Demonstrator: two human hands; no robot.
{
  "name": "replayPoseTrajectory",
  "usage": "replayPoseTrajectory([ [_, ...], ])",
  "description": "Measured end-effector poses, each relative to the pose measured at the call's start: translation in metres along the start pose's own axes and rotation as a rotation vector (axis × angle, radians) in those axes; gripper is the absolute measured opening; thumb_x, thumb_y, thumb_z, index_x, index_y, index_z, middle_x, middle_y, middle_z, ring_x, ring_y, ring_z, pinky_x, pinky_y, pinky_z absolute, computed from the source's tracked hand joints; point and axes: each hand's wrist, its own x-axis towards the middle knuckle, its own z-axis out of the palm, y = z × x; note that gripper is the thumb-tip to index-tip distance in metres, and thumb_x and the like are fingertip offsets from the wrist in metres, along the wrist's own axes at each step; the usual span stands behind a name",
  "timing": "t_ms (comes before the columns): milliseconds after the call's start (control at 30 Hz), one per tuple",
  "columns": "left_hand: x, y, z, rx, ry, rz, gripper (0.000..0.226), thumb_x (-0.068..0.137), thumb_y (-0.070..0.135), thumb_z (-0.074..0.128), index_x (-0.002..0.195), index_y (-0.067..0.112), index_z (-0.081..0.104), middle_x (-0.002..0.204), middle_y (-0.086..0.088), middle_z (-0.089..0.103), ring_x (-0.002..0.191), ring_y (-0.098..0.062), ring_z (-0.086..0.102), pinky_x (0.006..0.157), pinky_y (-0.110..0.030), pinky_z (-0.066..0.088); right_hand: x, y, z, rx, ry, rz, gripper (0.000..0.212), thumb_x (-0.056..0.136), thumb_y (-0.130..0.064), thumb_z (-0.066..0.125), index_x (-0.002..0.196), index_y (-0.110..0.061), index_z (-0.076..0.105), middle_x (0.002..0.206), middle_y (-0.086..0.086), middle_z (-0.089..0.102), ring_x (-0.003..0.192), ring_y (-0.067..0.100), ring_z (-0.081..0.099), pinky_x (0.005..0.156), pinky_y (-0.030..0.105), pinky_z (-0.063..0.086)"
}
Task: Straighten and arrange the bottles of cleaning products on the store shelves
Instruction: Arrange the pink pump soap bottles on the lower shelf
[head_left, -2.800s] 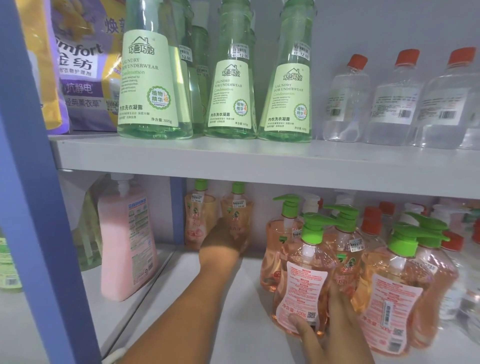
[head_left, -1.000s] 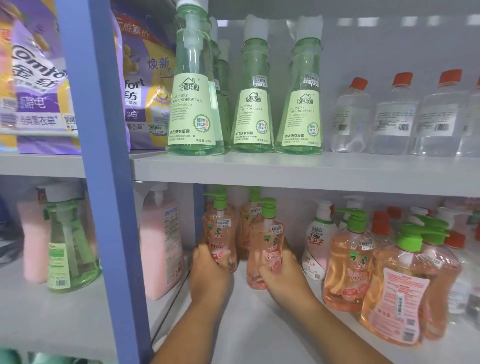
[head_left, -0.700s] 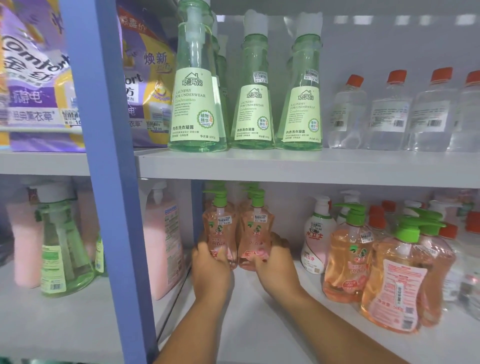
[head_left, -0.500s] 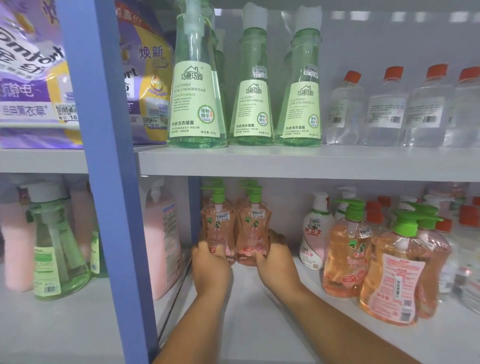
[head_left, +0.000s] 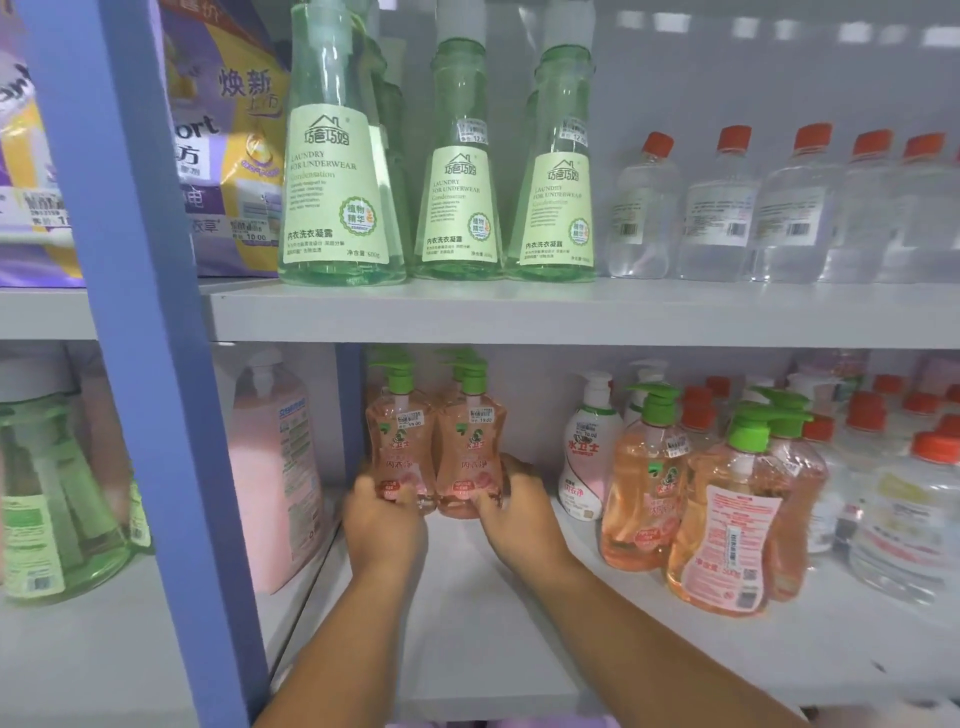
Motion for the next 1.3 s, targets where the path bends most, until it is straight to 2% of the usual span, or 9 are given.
replayPoseTrajectory([
  [133, -0.026, 0.012, -0.001, 0.099, 0.118, 0.327, 0.017, 0.093, 0.023, 0.068, 0.095, 0.007, 0.060, 0.102, -0.008, 0.060, 0.098, -0.032, 0.058, 0.085, -0.047, 0.052, -0.060, -0.010, -0.067, 0.163, 0.119, -0.020, 0.039, 0.097, -0.022, 0.066, 0.135, -0.029, 0.059, 0.132, -0.014, 0.057, 0.117, 0.001, 0.060, 0.094, 0.012, 0.046],
  [300, -0.086, 0.054, 0.061, -0.115, -0.554, 0.210, 0.027, 0.081, 0.042, 0.080, 0.095, 0.032, 0.059, 0.104, 0.009, 0.072, 0.094, -0.007, 0.069, 0.088, -0.036, 0.058, -0.130, 0.023, -0.184, 0.162, 0.659, -0.027, 0.029, 0.092, -0.016, 0.072, 0.113, -0.033, 0.063, 0.113, -0.020, 0.059, 0.103, 0.006, 0.063, 0.088, 0.027, 0.053],
  [400, -0.119, 0.067, 0.100, -0.060, -0.747, 0.221, 0.046, 0.072, 0.052, 0.084, 0.107, 0.041, 0.056, 0.113, 0.017, 0.069, 0.102, -0.003, 0.067, 0.091, -0.033, 0.058, -0.125, 0.053, -0.207, 0.056, 0.500, 0.163, 0.053, 0.089, -0.029, 0.076, 0.136, -0.029, 0.050, 0.127, -0.009, 0.048, 0.111, 0.015, 0.060, 0.097, 0.047, 0.055],
  [500, -0.135, 0.066, 0.115, -0.094, -0.795, 0.169, 0.054, 0.059, 0.060, 0.077, 0.104, 0.038, 0.057, 0.103, 0.008, 0.074, 0.093, -0.014, 0.074, 0.083, -0.049, 0.062, -0.117, 0.066, -0.199, -0.043, 0.335, 0.168, 0.083, 0.082, -0.036, 0.082, 0.148, -0.045, 0.035, 0.132, -0.010, 0.042, 0.117, 0.011, 0.056, 0.097, 0.038, 0.052],
  [700, -0.139, 0.055, 0.068, -0.153, -0.699, 0.162, 0.025, 0.095, 0.032, 0.070, 0.117, 0.040, 0.059, 0.106, 0.013, 0.077, 0.097, -0.009, 0.075, 0.089, -0.042, 0.060, -0.108, 0.071, -0.177, -0.104, 0.300, 0.145, 0.096, 0.072, -0.059, 0.083, 0.147, -0.038, 0.027, 0.161, -0.005, 0.025, 0.149, 0.020, 0.034, 0.109, 0.050, 0.047],
  [833, -0.124, 0.041, 0.013, -0.225, -0.649, 0.078, 0.030, 0.104, 0.015, 0.059, 0.125, 0.035, 0.059, 0.114, 0.004, 0.077, 0.102, -0.014, 0.076, 0.081, -0.028, 0.060, -0.091, 0.063, -0.168, -0.059, 0.166, 0.149, 0.079, 0.079, -0.056, 0.079, 0.142, -0.027, 0.042, 0.135, -0.001, 0.046, 0.124, 0.023, 0.053, 0.098, 0.041, 0.049],
  [933, -0.107, 0.031, -0.022, -0.208, -0.595, 0.045, 0.036, 0.103, 0.011, 0.060, 0.130, 0.035, 0.057, 0.119, -0.002, 0.076, 0.104, -0.020, 0.076, 0.081, -0.030, 0.060, -0.081, 0.042, -0.160, -0.012, 0.030, 0.110, 0.049, 0.087, -0.044, 0.076, 0.126, -0.025, 0.055, 0.111, -0.005, 0.059, 0.091, 0.008, 0.059, 0.072, 0.018, 0.045],
  [1033, -0.092, 0.027, -0.046, -0.107, -0.492, 0.101, 0.037, 0.100, 0.007, 0.063, 0.122, 0.036, 0.060, 0.107, 0.011, 0.078, 0.093, -0.010, 0.076, 0.070, -0.019, 0.058, -0.080, 0.024, -0.148, 0.050, -0.100, 0.058, 0.027, 0.092, -0.032, 0.073, 0.107, -0.027, 0.051, 0.086, -0.007, 0.060, 0.067, -0.003, 0.060, 0.055, 0.013, 0.042],
  [1300, -0.056, 0.015, -0.056, 0.052, -0.134, 0.165, 0.036, 0.086, 0.018, 0.078, 0.115, 0.027, 0.059, 0.104, 0.015, 0.067, 0.096, -0.007, 0.068, 0.080, -0.030, 0.056, -0.049, 0.011, -0.100, 0.198, -0.257, 0.037, 0.056, 0.081, -0.029, 0.082, 0.125, -0.041, 0.050, 0.120, -0.022, 0.064, 0.111, -0.003, 0.063, 0.094, 0.027, 0.054],
])
